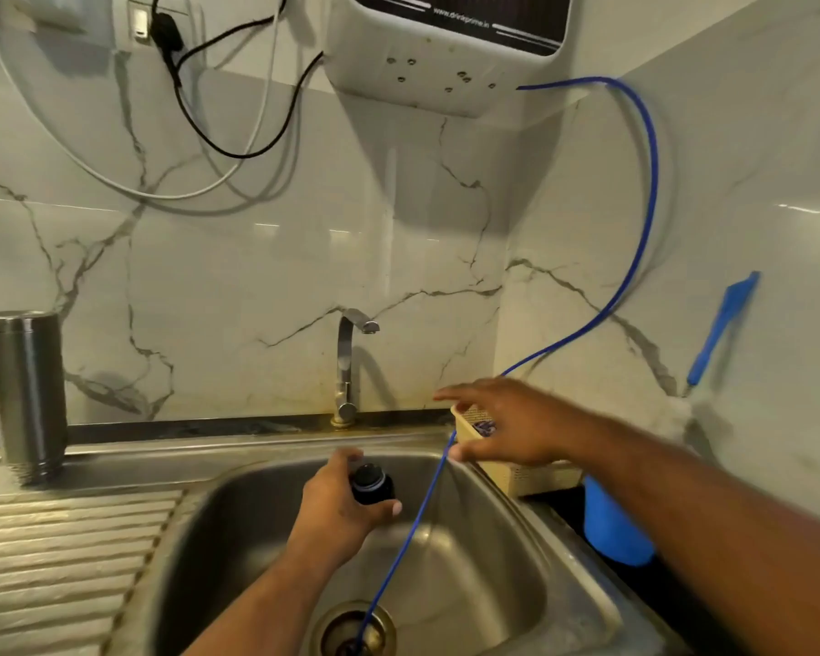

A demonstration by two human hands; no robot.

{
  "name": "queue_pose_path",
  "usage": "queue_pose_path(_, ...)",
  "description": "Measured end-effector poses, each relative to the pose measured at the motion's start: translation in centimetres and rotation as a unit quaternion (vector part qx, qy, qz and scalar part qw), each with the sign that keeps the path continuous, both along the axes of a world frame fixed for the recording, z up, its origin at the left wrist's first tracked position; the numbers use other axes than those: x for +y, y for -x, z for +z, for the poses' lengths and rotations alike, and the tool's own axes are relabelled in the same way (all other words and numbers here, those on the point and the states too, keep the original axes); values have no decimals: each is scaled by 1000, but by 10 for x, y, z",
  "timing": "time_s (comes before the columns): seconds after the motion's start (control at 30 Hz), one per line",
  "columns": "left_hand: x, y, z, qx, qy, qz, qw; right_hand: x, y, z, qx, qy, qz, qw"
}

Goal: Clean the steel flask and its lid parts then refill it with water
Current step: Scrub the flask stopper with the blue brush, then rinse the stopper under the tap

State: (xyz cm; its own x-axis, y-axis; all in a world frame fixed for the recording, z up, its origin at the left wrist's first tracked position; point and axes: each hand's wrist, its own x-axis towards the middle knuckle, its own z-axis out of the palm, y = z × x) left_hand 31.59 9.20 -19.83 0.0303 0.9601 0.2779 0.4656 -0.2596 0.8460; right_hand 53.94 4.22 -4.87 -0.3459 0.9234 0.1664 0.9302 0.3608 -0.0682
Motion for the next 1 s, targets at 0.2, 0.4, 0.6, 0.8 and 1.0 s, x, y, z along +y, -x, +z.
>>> queue_pose_path(0.2,12,28,1,15,-32,87,996,77,102,-117,301,173,26,937)
queue_pose_path(0.4,23,39,-4,12,-19,117,993,114,122,-145,512,240,45,824)
queue_pose_path(0.6,25,24,-12,70,-9,110,991,130,123,-160,617,185,-32,764)
queue_pose_path(0.8,72,24,22,216,-71,102,968,144,108,-168,731,194,-58,651)
queue_pose_path(1.0,133,25,58,408,-167,36,897,154,109,-174,722,203,-89,656)
